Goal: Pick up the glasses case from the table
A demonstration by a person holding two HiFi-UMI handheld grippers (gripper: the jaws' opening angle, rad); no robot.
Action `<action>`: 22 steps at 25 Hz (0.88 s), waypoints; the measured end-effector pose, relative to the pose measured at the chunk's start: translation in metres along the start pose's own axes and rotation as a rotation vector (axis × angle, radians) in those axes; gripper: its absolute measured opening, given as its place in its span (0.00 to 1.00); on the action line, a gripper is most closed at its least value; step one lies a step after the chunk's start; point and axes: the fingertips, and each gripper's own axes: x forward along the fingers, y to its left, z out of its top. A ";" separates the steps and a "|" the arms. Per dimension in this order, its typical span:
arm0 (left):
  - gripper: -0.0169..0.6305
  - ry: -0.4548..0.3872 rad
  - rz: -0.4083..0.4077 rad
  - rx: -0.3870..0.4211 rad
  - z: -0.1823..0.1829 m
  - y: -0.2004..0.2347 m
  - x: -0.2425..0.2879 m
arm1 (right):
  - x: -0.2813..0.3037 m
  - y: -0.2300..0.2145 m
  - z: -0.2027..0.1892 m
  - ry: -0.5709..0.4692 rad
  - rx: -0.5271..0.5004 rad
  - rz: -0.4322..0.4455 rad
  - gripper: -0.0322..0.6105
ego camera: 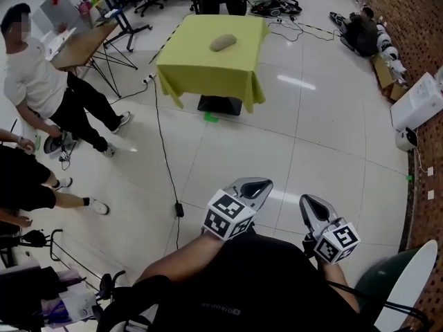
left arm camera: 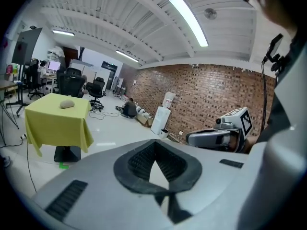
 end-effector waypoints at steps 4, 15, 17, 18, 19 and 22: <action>0.04 -0.020 0.016 -0.004 0.018 0.060 -0.024 | 0.067 0.021 0.023 0.020 -0.045 0.032 0.05; 0.04 -0.061 0.125 -0.091 0.034 0.196 -0.062 | 0.198 0.029 0.050 0.103 -0.081 0.094 0.05; 0.04 -0.064 0.146 -0.107 0.037 0.212 -0.060 | 0.215 0.024 0.052 0.118 -0.079 0.116 0.05; 0.04 -0.062 0.156 -0.116 0.037 0.221 -0.058 | 0.224 0.022 0.052 0.127 -0.078 0.130 0.05; 0.04 -0.061 0.165 -0.126 0.037 0.229 -0.055 | 0.232 0.019 0.053 0.134 -0.078 0.142 0.05; 0.04 -0.059 0.185 -0.142 0.044 0.254 -0.042 | 0.260 0.003 0.062 0.144 -0.083 0.161 0.05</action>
